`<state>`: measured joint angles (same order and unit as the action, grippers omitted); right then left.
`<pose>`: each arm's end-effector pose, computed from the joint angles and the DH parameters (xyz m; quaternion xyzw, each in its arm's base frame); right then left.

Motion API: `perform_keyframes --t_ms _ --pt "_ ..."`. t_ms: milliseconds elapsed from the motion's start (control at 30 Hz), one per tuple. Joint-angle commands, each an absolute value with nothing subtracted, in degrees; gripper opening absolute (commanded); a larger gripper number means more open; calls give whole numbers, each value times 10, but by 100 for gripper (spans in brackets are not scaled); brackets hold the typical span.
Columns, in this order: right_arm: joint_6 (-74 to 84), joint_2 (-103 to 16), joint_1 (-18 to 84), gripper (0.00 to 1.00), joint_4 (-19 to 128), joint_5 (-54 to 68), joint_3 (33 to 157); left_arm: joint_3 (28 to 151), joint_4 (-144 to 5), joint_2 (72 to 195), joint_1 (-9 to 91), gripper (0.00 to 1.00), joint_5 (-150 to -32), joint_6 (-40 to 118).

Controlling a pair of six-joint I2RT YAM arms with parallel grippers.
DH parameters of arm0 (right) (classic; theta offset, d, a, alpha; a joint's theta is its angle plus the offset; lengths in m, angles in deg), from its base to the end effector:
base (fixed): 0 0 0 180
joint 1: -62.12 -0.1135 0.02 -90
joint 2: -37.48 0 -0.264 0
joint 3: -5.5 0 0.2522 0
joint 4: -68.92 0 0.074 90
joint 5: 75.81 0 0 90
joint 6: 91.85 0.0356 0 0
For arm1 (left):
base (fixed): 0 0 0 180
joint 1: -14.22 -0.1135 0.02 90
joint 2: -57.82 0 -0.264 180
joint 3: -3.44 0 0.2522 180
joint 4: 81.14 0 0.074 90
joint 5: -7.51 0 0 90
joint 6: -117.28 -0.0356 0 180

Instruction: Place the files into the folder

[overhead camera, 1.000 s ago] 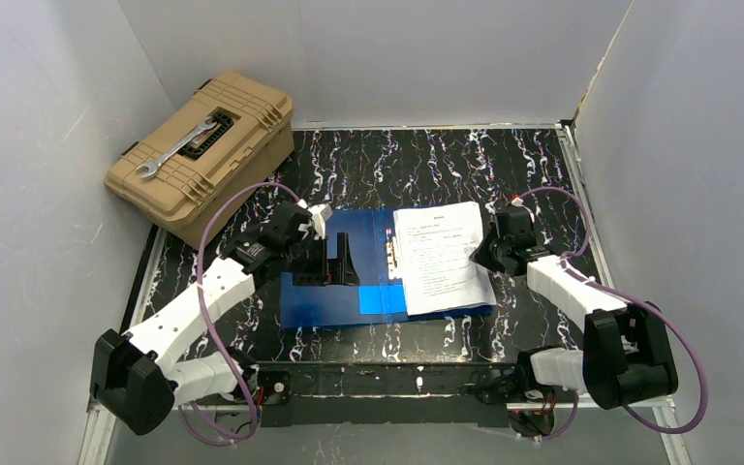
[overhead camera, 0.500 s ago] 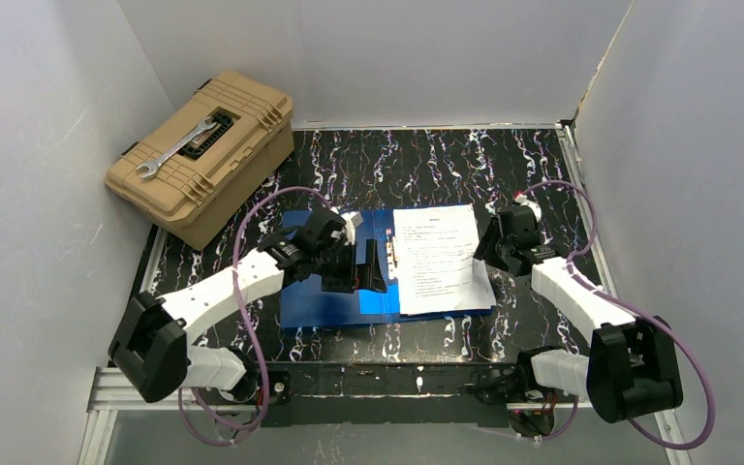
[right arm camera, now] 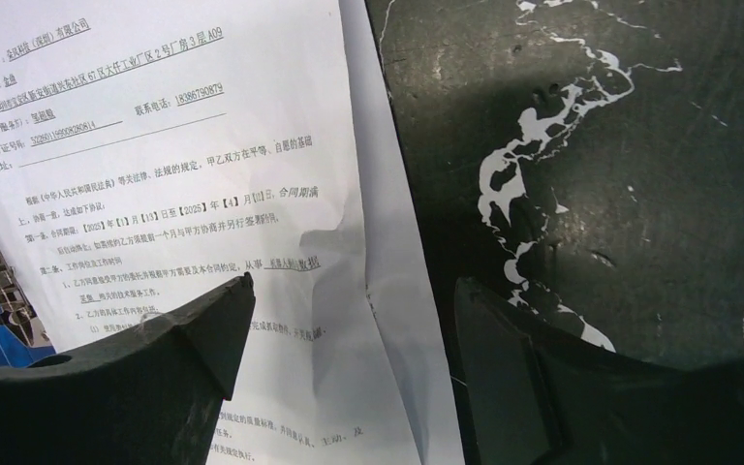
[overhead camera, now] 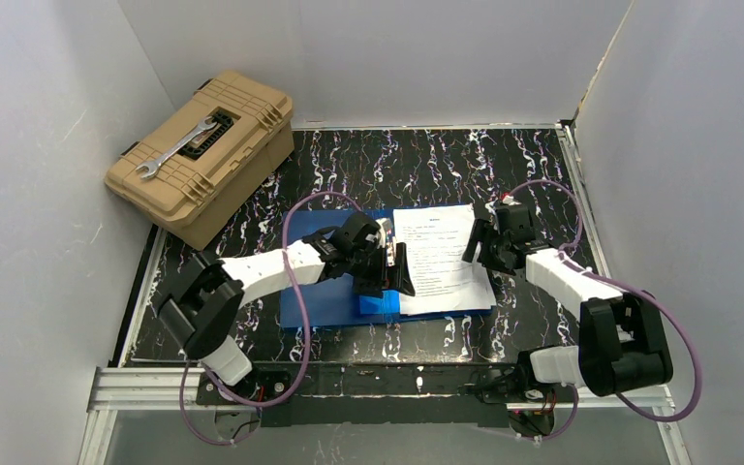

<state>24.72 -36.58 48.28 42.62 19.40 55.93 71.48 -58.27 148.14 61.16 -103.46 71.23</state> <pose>0.2426 0.0564 0.1825 0.1195 0.9310 0.0781 0.3359 0.2163 -0.2502 0.2058 0.0931 0.9068 -0.3853 0.1433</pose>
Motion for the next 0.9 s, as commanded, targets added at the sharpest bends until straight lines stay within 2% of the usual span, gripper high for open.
perform_keyframes --t_ms 0,700,867 --pt "233 -390 501 84 473 127 564 743 -631 1523 620 89 -1058 735" --pt "248 -422 568 76 515 27 514 823 -640 1661 643 79 -1083 743" --pt "261 -430 571 70 537 5 501 828 -640 1672 644 77 -1084 743"
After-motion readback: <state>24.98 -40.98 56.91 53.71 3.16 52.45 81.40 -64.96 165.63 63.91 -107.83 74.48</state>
